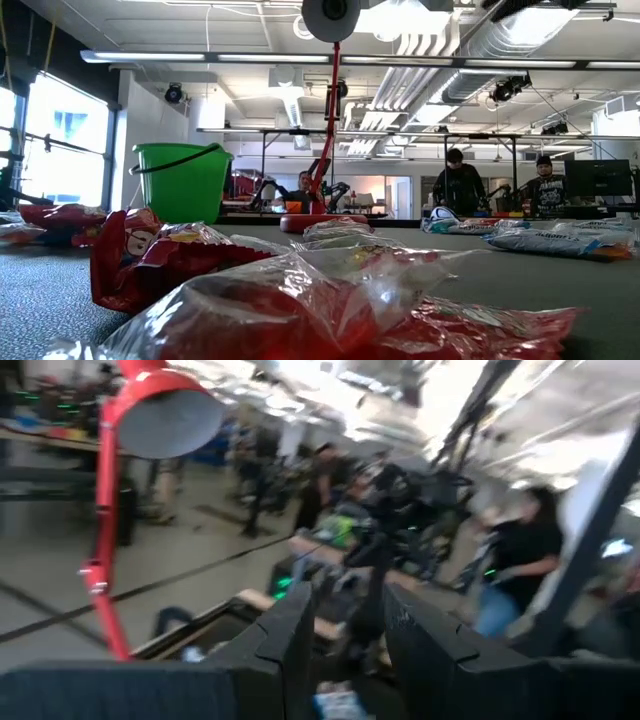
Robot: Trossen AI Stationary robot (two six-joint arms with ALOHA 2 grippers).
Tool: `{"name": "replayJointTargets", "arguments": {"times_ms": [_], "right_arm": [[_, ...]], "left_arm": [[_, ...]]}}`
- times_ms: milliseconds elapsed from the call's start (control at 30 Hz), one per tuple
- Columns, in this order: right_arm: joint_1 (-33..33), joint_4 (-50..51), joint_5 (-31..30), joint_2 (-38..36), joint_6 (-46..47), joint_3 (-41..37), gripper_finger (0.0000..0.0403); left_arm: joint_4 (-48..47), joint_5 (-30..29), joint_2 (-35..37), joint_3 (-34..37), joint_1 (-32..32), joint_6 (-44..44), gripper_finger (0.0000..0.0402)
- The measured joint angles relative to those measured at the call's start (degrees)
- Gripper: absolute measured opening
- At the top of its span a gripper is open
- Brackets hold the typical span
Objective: Sort candy
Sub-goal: Put the white chocolate into the white bucket
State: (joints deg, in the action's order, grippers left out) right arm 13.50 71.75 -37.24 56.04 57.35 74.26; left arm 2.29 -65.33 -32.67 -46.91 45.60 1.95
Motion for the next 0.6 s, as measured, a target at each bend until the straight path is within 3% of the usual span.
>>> {"name": "replayJointTargets", "arguments": {"times_ms": [100,267,600], "right_arm": [[-1.05,8.11,3.42,3.02,8.13,1.37,0.0130],[-3.91,13.08,7.57,6.42,13.85,1.48,0.0130],[-11.30,16.82,12.11,11.12,14.07,1.48,0.0130]], "left_arm": [[-4.31,-1.90,-3.12,-4.78,0.00,0.92,0.0106],[-7.33,-3.40,-7.38,-11.28,-0.10,-0.03,0.0106],[-23.34,0.77,-14.68,-21.50,-2.86,10.45,0.0106]]}}
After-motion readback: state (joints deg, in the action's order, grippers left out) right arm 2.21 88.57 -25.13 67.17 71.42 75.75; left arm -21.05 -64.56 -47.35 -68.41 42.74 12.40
